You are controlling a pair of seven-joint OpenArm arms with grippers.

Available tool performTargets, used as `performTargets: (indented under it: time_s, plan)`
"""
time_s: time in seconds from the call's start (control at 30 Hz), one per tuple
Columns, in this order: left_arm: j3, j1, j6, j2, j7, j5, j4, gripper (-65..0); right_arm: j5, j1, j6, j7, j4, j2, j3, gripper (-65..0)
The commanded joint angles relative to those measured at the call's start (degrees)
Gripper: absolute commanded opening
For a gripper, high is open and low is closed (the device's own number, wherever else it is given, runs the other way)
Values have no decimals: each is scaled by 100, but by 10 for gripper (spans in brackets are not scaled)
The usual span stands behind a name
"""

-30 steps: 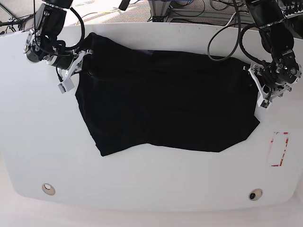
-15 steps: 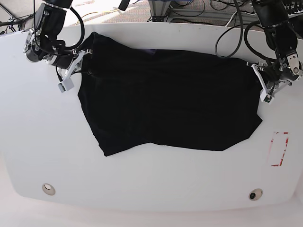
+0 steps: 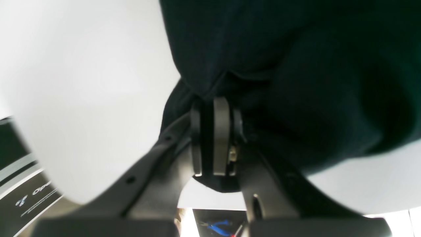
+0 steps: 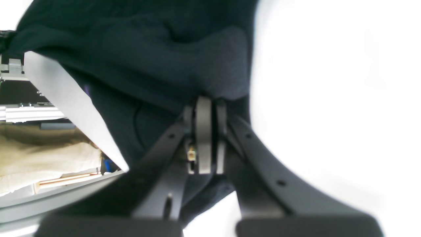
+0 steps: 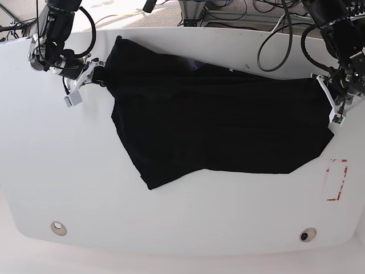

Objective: Fold the T-shirt properly
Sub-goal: 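Pull the shirt corner with the left gripper outward to spread it, then regrasp the shirt edge with the left gripper and tug it taut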

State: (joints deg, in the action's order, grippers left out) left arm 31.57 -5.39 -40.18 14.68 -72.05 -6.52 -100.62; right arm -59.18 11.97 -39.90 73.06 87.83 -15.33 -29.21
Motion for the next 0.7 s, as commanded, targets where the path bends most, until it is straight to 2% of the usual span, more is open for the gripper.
performTargets:
  time_s: [0.0, 0.1, 0.23, 0.37, 0.57, 0.6, 0.67]
  plan:
    - [38, 42, 18, 110, -96, 77, -263, -647, -100, -58, -10, -172, 48, -106, -55, -650]
    - [74, 33, 18, 119, -96, 112, -290, -646, -100, -76, -10, -172, 39, -212, -55, -650]
    - [452, -2, 18, 119, -114, 121, -272, -646, -100, -85, -10, -180, 39, -282, -55, -650]
    - [733, -55, 18, 304, -96, 94, -263, -646, -100, -93, -10, -268, 39, -388, -46, -650]
    - [997, -90, 18, 339, -105, 121, -255, -640, -91, -85, -10, -330, 30, -458, -55, -650]
    - [1023, -81, 18, 339, -105, 94, -255, -628, -91, -85, -10, -330, 30, -458, -55, -650]
    - [979, -72, 18, 339, -105, 94, -255, -557, -91, -85, -10, -330, 30, -458, -46, -650]
